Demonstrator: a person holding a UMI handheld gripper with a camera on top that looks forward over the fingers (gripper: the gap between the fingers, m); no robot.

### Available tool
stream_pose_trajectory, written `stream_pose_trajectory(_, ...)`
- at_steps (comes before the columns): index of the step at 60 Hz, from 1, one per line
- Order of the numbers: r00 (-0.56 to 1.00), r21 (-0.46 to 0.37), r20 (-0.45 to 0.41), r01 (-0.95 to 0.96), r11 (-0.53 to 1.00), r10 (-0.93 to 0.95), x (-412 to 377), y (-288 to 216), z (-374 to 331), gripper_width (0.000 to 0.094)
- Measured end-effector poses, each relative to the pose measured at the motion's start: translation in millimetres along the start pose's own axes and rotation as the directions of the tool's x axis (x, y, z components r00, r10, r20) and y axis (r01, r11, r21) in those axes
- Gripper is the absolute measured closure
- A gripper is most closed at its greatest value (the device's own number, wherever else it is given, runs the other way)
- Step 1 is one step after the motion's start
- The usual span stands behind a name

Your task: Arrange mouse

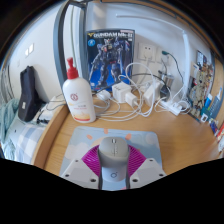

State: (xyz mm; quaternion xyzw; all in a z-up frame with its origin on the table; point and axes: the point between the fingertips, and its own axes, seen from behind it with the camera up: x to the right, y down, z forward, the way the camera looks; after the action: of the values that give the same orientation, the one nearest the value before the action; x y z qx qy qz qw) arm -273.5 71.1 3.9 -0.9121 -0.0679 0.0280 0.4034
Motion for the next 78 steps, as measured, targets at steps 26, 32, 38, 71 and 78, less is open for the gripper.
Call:
stream_pose_trajectory(26,0.999,-0.073,-0.048,-0.012,0.997,0.009,7.9,12.4,-11.0,0.0113)
stream_pose_trajectory(32,0.999,-0.045,-0.046,-0.029,0.999,0.027,11.0,-11.8,-48.5,0.0093)
stream_pose_trajectory(38,0.999,-0.001,-0.021,-0.024,1.000,0.024,15.6,-40.6,-99.3,0.0092)
stream_pose_trajectory(71,0.993,0.200,-0.048,-0.097,0.975,0.109,128.2,-86.4,-279.3,0.0110)
stream_pose_trajectory(78,0.992,0.202,-0.038,-0.110,0.973,0.120,151.7,-74.3,-295.6,0.0111)
